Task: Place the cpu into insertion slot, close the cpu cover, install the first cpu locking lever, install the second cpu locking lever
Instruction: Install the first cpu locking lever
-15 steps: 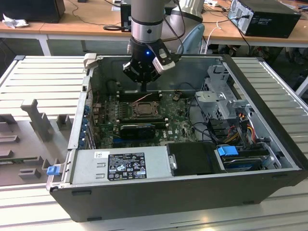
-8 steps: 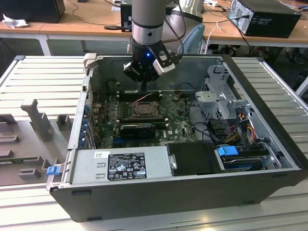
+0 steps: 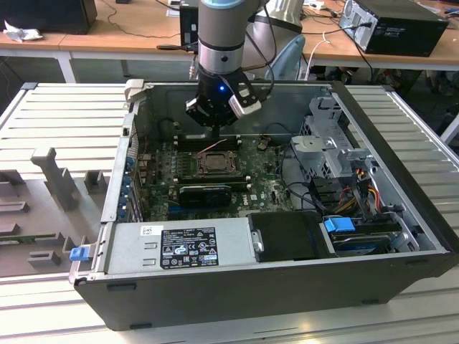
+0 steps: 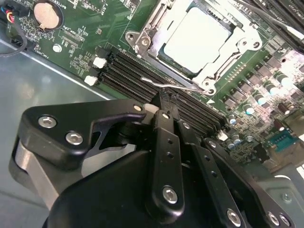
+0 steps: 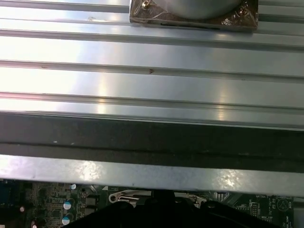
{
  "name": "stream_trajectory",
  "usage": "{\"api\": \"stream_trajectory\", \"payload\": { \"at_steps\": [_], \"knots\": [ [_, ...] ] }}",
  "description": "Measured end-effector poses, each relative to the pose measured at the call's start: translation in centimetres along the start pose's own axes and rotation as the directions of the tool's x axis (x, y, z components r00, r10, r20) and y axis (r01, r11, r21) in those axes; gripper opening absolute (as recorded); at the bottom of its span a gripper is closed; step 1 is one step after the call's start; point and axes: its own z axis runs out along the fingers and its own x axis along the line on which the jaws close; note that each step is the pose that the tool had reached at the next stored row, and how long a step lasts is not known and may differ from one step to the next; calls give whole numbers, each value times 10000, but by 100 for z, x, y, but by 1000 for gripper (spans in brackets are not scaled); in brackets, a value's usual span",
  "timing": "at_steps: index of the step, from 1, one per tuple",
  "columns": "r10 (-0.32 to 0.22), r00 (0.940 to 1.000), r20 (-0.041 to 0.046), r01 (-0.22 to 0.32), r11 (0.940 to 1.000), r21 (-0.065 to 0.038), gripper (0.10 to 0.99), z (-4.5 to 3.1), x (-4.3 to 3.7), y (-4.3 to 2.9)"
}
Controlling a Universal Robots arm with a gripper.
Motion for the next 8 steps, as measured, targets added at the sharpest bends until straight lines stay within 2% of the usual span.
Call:
{"api": "stream_trajectory", "payload": {
  "at_steps": [2, 5, 8],
  "knots": [
    [1, 10000, 2, -1, 10000, 2, 106, 18, -8, -2],
    [-4, 10000, 86, 4, 10000, 5, 106, 26, -19, -3],
    [23, 10000, 96, -23, 10000, 4, 106, 50, -38, -6]
  ]
}}
